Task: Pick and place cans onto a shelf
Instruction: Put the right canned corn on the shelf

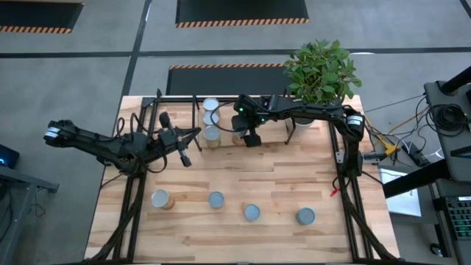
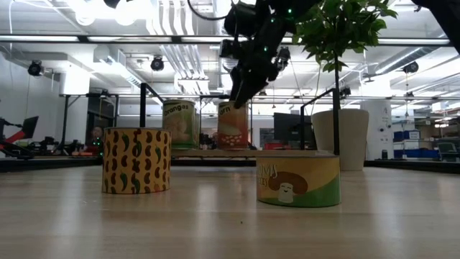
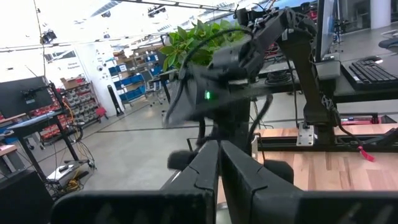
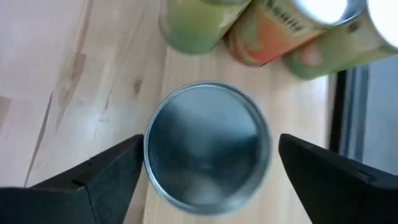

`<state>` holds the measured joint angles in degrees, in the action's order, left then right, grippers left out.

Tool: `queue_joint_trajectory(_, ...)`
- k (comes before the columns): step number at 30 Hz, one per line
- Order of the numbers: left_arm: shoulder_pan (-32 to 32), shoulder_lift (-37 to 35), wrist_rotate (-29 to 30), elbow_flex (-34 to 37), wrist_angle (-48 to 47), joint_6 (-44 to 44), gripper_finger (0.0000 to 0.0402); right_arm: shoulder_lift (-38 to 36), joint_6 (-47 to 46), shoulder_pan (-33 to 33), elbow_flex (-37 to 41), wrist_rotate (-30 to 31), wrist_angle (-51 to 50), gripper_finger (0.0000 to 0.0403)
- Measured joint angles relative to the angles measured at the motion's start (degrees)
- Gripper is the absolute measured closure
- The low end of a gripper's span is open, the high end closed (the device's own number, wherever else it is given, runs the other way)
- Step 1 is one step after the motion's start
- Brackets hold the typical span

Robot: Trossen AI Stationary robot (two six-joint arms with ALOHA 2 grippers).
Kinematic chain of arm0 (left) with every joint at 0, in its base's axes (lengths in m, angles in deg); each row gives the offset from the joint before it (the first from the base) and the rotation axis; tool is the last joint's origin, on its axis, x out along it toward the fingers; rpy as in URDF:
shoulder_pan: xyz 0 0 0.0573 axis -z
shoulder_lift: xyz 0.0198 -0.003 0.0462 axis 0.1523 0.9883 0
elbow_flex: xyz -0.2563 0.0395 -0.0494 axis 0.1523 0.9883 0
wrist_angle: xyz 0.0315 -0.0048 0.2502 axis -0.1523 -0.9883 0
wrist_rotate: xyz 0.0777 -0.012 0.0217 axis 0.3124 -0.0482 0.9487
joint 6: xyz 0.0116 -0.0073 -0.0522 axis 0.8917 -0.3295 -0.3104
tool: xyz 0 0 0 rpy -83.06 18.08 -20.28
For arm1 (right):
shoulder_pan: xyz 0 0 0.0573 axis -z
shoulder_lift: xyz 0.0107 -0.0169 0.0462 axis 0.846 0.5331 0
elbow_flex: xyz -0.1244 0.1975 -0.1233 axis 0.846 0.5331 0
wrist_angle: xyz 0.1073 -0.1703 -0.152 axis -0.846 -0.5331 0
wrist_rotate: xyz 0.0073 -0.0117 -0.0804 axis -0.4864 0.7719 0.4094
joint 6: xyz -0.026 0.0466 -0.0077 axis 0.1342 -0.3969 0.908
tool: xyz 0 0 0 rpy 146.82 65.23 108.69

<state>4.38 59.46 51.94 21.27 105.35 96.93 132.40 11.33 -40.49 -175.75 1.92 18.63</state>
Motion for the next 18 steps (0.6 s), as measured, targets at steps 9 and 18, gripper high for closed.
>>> queue_joint_trajectory(9,-0.02,0.0,0.0,0.0,0.0,0.0,0.0402,-4.97,-1.95,-0.17,-2.5,0.33,-6.36,0.0062)
queue_joint_trajectory(18,0.0,0.0,0.01,0.0,0.0,0.0,0.0402,-5.79,-6.17,-0.14,1.64,0.35,-11.21,0.0207)
